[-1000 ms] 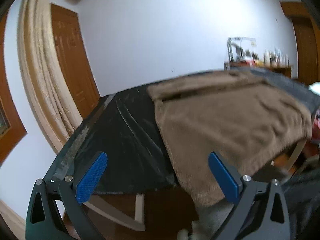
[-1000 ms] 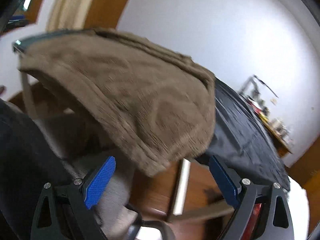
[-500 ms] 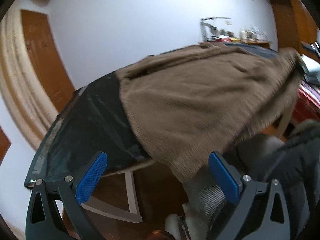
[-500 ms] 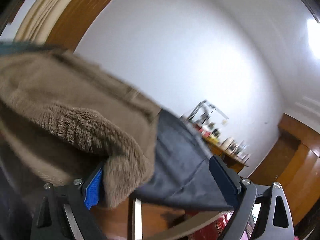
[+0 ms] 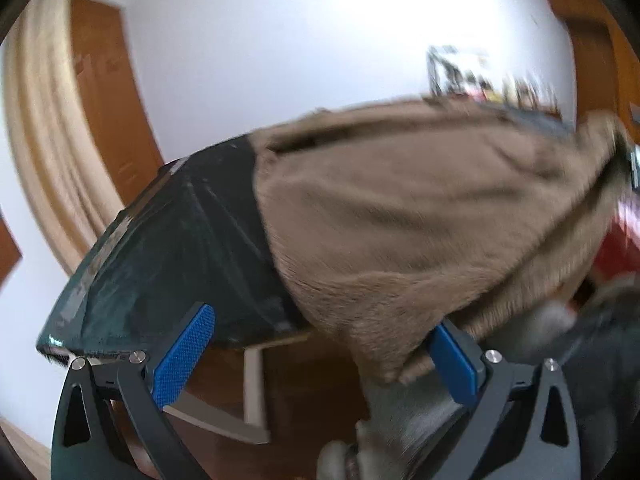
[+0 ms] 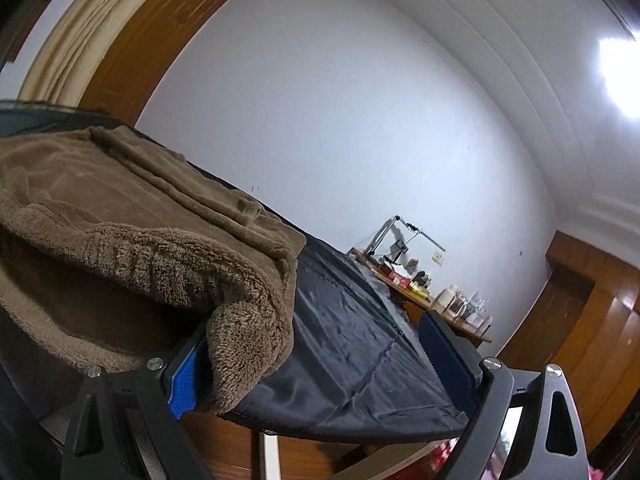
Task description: Fold clothes
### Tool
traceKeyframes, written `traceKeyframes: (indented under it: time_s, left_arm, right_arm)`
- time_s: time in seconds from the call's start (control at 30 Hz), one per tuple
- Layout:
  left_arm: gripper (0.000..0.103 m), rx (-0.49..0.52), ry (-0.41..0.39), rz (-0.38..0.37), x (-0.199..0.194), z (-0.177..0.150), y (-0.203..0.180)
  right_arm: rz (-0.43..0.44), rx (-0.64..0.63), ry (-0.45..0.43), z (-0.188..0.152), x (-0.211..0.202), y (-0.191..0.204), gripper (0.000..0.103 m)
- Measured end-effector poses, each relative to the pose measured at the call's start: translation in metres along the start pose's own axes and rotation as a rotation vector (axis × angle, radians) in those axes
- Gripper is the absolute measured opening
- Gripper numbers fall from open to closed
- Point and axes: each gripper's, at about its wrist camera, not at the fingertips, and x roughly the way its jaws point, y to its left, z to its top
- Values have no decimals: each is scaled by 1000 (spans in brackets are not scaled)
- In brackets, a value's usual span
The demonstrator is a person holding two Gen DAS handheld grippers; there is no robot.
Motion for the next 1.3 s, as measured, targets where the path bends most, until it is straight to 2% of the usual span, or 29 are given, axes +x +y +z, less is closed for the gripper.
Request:
traceKeyframes:
  time_s: [0.1, 0.23, 0.27, 0.33, 0.4, 0.47, 0.5, 0.57, 0.63, 0.77, 1.0, 1.13, 1.3]
  left_arm:
    - [94, -65, -45, 21, -9, 10, 16]
    - [75, -136, -87, 23, -20, 21, 36]
    - [75, -155, -95, 26, -23, 24, 42]
    - [75, -185, -100, -30, -29, 27, 51]
    - [75, -137, -115, -6, -32, 28, 43]
    - [75, -89, -129, 18, -35, 30, 36]
    - [75, -65, -137, 30, -36, 31, 32]
    - [75, -17, -150, 53, -39, 33, 25]
    - [75, 20, -153, 64, -40, 32, 24]
    - [75, 81, -149, 76, -40, 28, 25]
    - [75, 214, -198, 89, -47, 35, 23]
    - [75, 228, -244, 100, -53, 58, 27]
    - [75, 229, -311, 108, -59, 108, 32]
  right_arm:
    - [19, 13, 21, -4, 5, -1, 96]
    - [70, -10, 73, -14, 7, 6, 96]
    - [88, -18, 92, -19, 7, 7, 96]
    - [126, -33, 131, -30, 8, 8, 96]
    - [156, -45, 154, -37, 7, 11, 90]
    - [166, -67, 162, -40, 7, 18, 75]
    - [163, -79, 159, -41, 8, 22, 71]
    - [161, -112, 136, -37, 3, 28, 45]
    - [170, -130, 113, -33, -3, 30, 31]
    - [243, -78, 102, -25, -10, 21, 14]
    - [460, 271, 81, 4, 7, -39, 11]
    - [520, 389, 46, 25, 26, -58, 11]
    - [535, 477, 9, 56, 57, -84, 11]
